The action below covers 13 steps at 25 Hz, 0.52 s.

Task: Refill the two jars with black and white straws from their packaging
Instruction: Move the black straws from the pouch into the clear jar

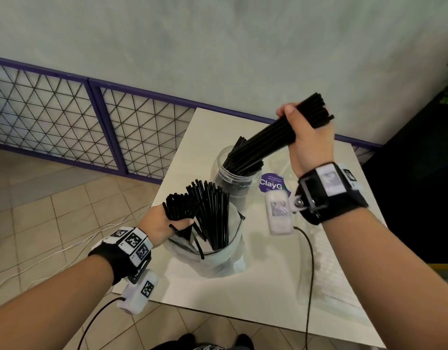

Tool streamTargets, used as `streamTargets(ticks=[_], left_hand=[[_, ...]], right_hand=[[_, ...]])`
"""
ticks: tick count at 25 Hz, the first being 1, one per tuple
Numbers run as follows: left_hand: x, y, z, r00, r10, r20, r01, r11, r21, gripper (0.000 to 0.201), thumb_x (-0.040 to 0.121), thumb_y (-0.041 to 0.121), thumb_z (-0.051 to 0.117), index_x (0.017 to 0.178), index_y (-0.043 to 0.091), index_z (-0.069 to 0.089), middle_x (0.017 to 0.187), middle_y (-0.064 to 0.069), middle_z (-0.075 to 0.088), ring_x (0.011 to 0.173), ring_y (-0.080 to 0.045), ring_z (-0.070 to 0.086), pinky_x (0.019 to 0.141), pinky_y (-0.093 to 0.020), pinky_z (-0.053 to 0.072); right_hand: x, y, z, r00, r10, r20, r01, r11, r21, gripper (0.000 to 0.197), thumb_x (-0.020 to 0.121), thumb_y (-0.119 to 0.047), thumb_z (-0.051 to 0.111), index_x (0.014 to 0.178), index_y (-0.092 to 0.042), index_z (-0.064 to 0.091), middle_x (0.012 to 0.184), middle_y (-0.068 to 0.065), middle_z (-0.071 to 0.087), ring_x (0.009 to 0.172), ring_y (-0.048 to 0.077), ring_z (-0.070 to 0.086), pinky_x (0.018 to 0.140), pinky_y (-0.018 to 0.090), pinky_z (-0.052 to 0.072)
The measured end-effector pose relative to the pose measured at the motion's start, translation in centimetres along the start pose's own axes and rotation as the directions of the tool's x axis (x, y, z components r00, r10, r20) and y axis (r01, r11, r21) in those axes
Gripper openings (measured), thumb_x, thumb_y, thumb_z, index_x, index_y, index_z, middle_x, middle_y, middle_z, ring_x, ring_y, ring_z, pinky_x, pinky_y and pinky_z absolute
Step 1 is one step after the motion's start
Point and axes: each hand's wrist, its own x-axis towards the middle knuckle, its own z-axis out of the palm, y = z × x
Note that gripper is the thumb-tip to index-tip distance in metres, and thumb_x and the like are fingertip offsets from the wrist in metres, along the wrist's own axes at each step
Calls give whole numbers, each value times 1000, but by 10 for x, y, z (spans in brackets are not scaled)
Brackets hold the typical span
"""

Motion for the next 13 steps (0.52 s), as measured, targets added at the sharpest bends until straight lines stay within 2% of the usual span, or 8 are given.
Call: streamTargets(ticks=[1,4,7,9,11,13], left_hand=[[0,0,0,1000,-9,-4,9,1000,-5,37,63,52,72,81,22,63,86,-13,67,89,-35,63,87,-55,49],[0,-4,-1,1000,-31,-5,31,1000,0,36,62,55,72,82,26,65,86,-8,69,90,-32,65,88,-53,50],[-1,-6,-2,1000,-22,-2,22,1000,-16,38,63,53,73,85,22,65,86,-11,69,89,-35,65,87,-56,50],[-1,-5,-2,1000,-18,-4,18,1000,-22,37,64,51,74,85,22,66,85,-11,69,87,-34,64,86,-56,50],[-2,-5,-3,1000,-15,-1,15,999,-28,34,65,50,74,85,23,66,85,-10,69,87,-35,64,86,-57,50],[-4,-4,-3,1000,-9,0,9,999,-44,32,66,49,74,85,23,65,85,-9,69,87,-35,64,86,-57,50]], right_hand=[[7,8,5,999,0,-38,-1,1000,-27,30,77,-7,68,99,11,57,77,8,67,77,19,63,75,33,51],[16,36,19,997,6,-76,-16,991,-132,14,75,-6,71,83,-8,60,77,8,65,70,16,60,68,29,51],[20,67,26,990,95,-104,-114,974,-196,21,76,-4,74,82,-13,57,73,3,61,62,13,58,64,31,53],[18,85,27,988,132,-83,-147,965,-218,28,75,-6,76,92,-16,56,80,1,65,67,11,62,72,33,55],[14,98,25,988,155,-14,-152,947,-282,45,77,-12,76,112,-26,51,101,-1,67,79,3,64,78,21,52],[14,104,24,982,183,37,-159,921,-356,57,82,-21,73,129,-33,42,119,-5,60,86,-3,61,74,10,47]])
